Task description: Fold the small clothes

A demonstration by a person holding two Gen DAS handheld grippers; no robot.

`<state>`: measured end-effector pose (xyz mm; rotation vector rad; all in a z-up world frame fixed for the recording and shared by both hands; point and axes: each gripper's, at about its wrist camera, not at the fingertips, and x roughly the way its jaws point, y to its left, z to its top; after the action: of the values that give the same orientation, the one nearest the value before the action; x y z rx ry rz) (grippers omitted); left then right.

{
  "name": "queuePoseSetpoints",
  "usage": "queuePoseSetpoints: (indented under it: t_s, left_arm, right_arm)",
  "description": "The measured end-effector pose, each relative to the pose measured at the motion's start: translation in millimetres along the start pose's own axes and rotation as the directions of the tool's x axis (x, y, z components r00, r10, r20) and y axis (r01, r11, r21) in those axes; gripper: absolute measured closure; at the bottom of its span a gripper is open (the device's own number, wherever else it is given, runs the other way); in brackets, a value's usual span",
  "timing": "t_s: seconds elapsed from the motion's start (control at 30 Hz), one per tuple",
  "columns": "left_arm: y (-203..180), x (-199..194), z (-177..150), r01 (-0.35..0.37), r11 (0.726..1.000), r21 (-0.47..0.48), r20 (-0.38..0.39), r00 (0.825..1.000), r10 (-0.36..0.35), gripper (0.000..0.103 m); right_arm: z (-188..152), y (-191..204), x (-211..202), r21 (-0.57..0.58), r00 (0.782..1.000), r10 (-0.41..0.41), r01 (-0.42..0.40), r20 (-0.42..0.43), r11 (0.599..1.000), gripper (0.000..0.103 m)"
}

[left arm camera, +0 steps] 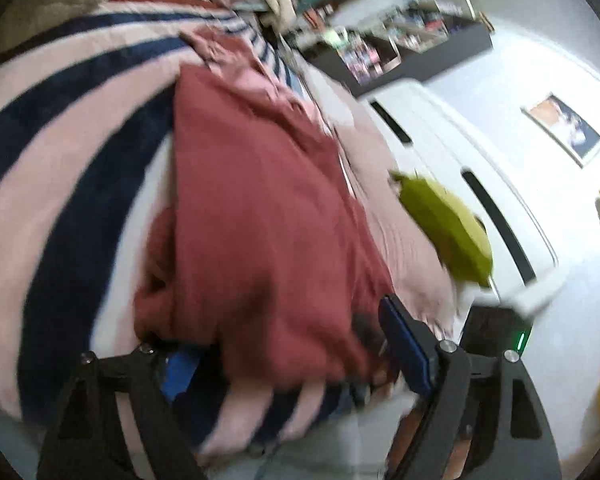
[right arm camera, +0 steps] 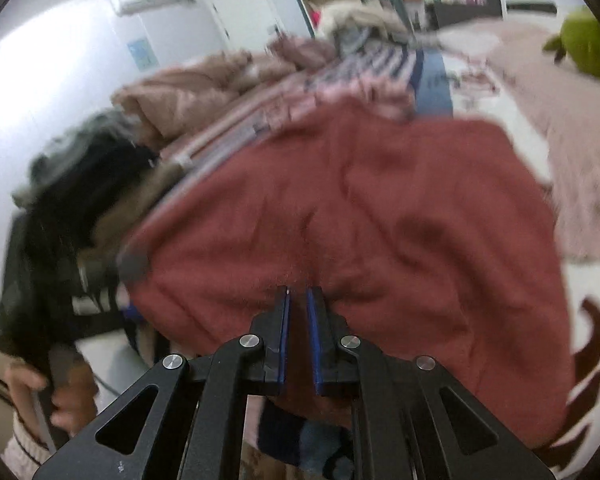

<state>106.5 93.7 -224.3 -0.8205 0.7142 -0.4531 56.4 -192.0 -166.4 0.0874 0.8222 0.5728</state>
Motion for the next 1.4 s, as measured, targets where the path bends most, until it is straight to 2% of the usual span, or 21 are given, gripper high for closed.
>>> queuePoseSetpoints:
  t_s: [0.13,0.2,0.23,0.27,0.33,0.4,0.43,0.5,0.53,0.67,0.73,0.8,0.87,0.9,1.0,1.1,1.13,1.2,1.3,1.4]
  left_arm:
    - [-4.5,11.8,12.0,-0.092,0.995,0.036,0.07,0.994,0.089,0.038]
    - [-11.4,18.3,16.7,-0.133,0.989,0.064,0.076,0.989,0.128,0.057]
    - [-15.5,19.3,19.2,-0.143,0.986,0.083,0.078,0.987,0.137,0.072]
    - [-22.7,18.3,21.5,-0.162,0.98,0.119,0.09,0.984,0.152,0.079]
    - [-43.5,17.2,25.1,-0.222,0.948,0.227,0.11,0.973,0.202,0.082]
    - [-70.3,22.0,28.9,-0.282,0.891,0.355,0.124,0.959,0.254,0.083]
    - [-85.4,25.3,28.7,-0.303,0.855,0.421,0.135,0.953,0.271,0.083]
    - [-117.1,35.4,25.9,-0.312,0.773,0.552,0.142,0.949,0.282,0.084]
    - [-128.0,40.9,23.6,-0.306,0.741,0.598,0.136,0.95,0.283,0.084]
    - [-179.4,83.9,-0.2,-0.206,0.579,0.789,0.036,0.956,0.29,0.084]
    - [-193.7,113.9,-19.6,-0.118,0.54,0.834,-0.055,0.954,0.293,0.082]
    - [-199.6,136.0,-36.0,-0.016,0.542,0.84,-0.165,0.944,0.285,0.072]
    - [-197.6,162.1,-54.2,0.111,0.565,0.817,-0.314,0.908,0.276,0.049]
    - [-194.8,170.1,-62.4,0.15,0.573,0.806,-0.356,0.895,0.267,0.048]
    - [-195.0,167.1,-67.6,0.159,0.576,0.802,-0.357,0.901,0.248,0.047]
    - [-196.8,146.0,-59.0,0.205,0.643,0.738,-0.413,0.891,0.191,0.044]
    - [-196.0,135.4,-55.3,0.216,0.659,0.72,-0.421,0.891,0.168,0.042]
    - [-195.9,111.2,-51.1,0.21,0.674,0.709,-0.403,0.904,0.143,0.042]
    - [-186.9,77.8,-42.5,0.169,0.709,0.685,-0.353,0.928,0.119,0.042]
    - [-173.5,51.4,-29.7,0.117,0.745,0.657,-0.286,0.953,0.103,0.042]
  right_arm:
    - [-7.3,3.1,4.8,-0.039,1.0,-0.016,0.016,0.004,0.999,0.099]
    - [-5.3,-0.7,3.7,-0.019,1.0,0.005,-0.005,-0.004,1.0,0.099]
    - [-4.2,-6.5,-0.5,0.005,0.999,0.036,-0.036,-0.006,0.999,0.099]
    - [-3.8,-14.3,-8.3,0.033,0.997,0.073,-0.073,0.002,0.997,0.099]
    - [-1.7,-28.5,-29.8,0.076,0.993,0.101,-0.105,0.056,0.992,0.099]
    - [-1.2,-45.7,-59.4,0.092,0.989,0.078,-0.09,0.126,0.992,0.097]
    - [-1.4,-56.1,-75.8,0.105,0.985,0.055,-0.073,0.165,0.992,0.096]
    - [-3.9,-81.3,-109.1,0.153,0.972,0.005,-0.042,0.235,0.987,0.093]
    - [-6.4,-90.1,-121.6,0.171,0.966,-0.018,-0.027,0.256,0.985,0.093]
    - [-19.8,-120.4,-163.5,0.229,0.943,-0.071,-0.006,0.325,0.973,0.093]
    - [-23.9,-127.7,-172.7,0.245,0.938,-0.083,-0.003,0.337,0.969,0.093]
    - [-30.1,-133.2,-177.1,0.258,0.937,-0.085,-0.005,0.338,0.966,0.093]
    - [-35.8,-139.0,-179.1,0.27,0.94,-0.083,-0.01,0.33,0.963,0.093]
    - [-37.1,-141.0,-177.1,0.276,0.943,-0.081,-0.012,0.322,0.961,0.093]
    - [-38.6,-145.7,-172.2,0.282,0.95,-0.071,-0.019,0.304,0.959,0.093]
    - [-35.5,-144.3,-170.4,0.267,0.952,-0.045,-0.039,0.302,0.963,0.093]
    - [-31.9,-142.7,-168.8,0.252,0.952,-0.032,-0.048,0.304,0.966,0.093]
    - [-22.7,-131.5,-164.5,0.192,0.951,0.016,-0.079,0.31,0.978,0.093]
    - [-12.9,-107.9,-150.6,0.101,0.953,0.098,-0.131,0.288,0.986,0.094]
    - [-5.6,-87.7,-136.6,0.056,0.942,0.172,-0.196,0.289,0.979,0.096]
